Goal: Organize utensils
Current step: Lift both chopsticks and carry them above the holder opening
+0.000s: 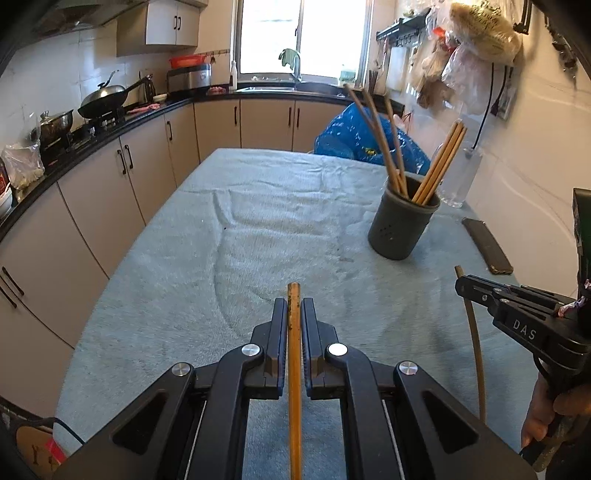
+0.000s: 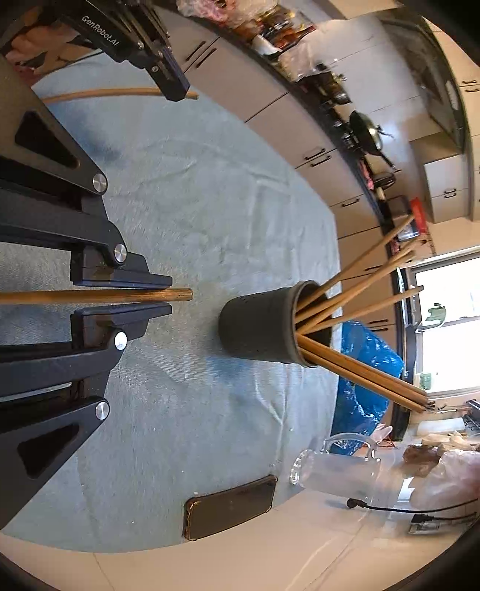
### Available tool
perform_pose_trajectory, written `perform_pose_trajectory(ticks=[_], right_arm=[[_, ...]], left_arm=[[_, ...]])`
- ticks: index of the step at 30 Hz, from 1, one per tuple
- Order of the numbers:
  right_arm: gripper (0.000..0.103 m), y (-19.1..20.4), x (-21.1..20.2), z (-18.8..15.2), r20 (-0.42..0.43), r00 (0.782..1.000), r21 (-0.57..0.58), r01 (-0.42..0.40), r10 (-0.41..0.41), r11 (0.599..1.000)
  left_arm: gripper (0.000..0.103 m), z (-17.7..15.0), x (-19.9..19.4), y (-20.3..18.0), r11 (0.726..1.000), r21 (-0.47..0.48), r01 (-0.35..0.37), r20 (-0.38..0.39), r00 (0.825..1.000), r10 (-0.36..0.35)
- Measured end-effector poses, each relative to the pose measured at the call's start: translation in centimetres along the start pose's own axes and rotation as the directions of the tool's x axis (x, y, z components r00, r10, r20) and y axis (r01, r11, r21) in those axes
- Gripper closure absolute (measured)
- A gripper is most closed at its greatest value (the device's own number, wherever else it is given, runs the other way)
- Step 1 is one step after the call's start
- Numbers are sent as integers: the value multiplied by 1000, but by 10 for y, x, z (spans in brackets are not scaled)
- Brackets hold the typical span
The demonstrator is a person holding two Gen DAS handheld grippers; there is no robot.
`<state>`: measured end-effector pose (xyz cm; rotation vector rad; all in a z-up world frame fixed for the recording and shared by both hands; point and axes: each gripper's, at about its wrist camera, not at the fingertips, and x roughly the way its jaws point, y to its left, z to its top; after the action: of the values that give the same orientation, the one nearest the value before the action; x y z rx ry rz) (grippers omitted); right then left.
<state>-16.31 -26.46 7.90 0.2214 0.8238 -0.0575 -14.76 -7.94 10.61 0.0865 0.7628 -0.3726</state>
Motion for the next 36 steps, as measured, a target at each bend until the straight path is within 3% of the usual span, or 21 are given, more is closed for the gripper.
perform_pose_trajectory(ticks=[16,26,36], right_arm=[[95,-13,-45,-11,117,993,59,-34,27,998],[95,-24,-71,-22,210,975,119,-102,75,988],[95,-21,-92,-26,293,952,116,-128,89,985]], left_arm=[[96,-6,-47,-13,999,23,31,86,996,-33],[96,-6,-81,3,994,-57,89,152,985,-79],[96,-6,-88,-1,997,-52,63,172,984,-53]])
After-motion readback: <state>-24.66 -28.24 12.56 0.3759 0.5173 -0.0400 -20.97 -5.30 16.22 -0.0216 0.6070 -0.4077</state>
